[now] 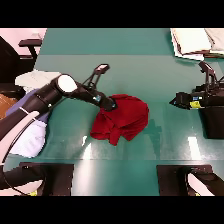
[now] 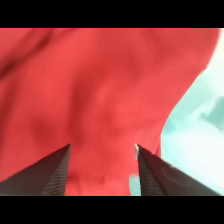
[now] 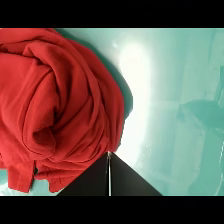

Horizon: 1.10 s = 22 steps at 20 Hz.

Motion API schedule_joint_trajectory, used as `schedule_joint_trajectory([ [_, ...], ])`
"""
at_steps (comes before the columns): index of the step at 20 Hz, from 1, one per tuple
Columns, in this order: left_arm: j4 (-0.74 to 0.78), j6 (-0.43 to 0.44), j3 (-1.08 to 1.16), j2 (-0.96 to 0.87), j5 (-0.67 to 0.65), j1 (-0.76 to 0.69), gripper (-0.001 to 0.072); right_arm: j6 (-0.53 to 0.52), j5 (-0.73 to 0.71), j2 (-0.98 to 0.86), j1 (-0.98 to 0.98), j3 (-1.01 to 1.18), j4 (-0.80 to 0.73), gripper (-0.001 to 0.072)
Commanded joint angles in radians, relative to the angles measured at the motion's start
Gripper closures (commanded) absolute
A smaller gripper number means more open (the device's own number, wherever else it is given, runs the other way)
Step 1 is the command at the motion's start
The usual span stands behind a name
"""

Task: Fold the shirts.

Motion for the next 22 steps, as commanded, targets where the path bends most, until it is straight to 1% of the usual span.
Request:
schedule_joint_trajectory([
  [1,0.094,0.035,0.026,-0.023,0.125,-0.116,0.0198,0.000,0.001,0.008,-0.001,-0.002,0.001,0.0696],
  [4,0.139,0.035,0.027,-0.093,0.135,-0.148,0.0198,0.000,0.007,0.008,-0.001,-0.001,0.001,0.0696],
  [10,0.132,0.034,0.032,-0.194,0.143,-0.148,0.0200,0.001,0.023,0.008,-0.001,-0.001,0.002,0.0696],
  [11,0.134,0.033,0.032,-0.193,0.151,-0.148,0.0222,0.000,0.024,0.008,-0.001,-0.001,0.003,0.0696],
  [12,0.134,0.029,0.039,-0.193,0.151,-0.148,0.0346,0.001,0.024,0.008,-0.001,-0.001,0.003,0.0696],
  [13,0.136,0.032,0.053,-0.193,0.145,-0.148,0.0526,0.000,0.024,0.008,-0.001,-0.001,0.003,0.0696],
  [14,0.145,0.033,0.078,-0.193,0.120,-0.146,0.0675,0.000,0.028,0.008,-0.001,-0.001,0.003,0.0696],
  [16,0.195,0.022,0.161,-0.188,0.014,-0.125,0.0682,0.000,0.051,0.008,-0.001,-0.002,0.002,0.0696],
  [18,0.239,-0.002,0.263,-0.160,-0.101,-0.065,0.0682,0.000,0.053,0.008,-0.001,-0.002,0.001,0.0696],
  [21,0.242,-0.004,0.351,-0.077,-0.150,0.066,0.0682,0.001,0.046,0.008,0.000,-0.043,0.010,0.0691],
  [22,0.241,-0.005,0.362,-0.054,-0.156,0.105,0.0682,0.001,0.027,0.007,0.000,-0.088,0.045,0.0545],
])
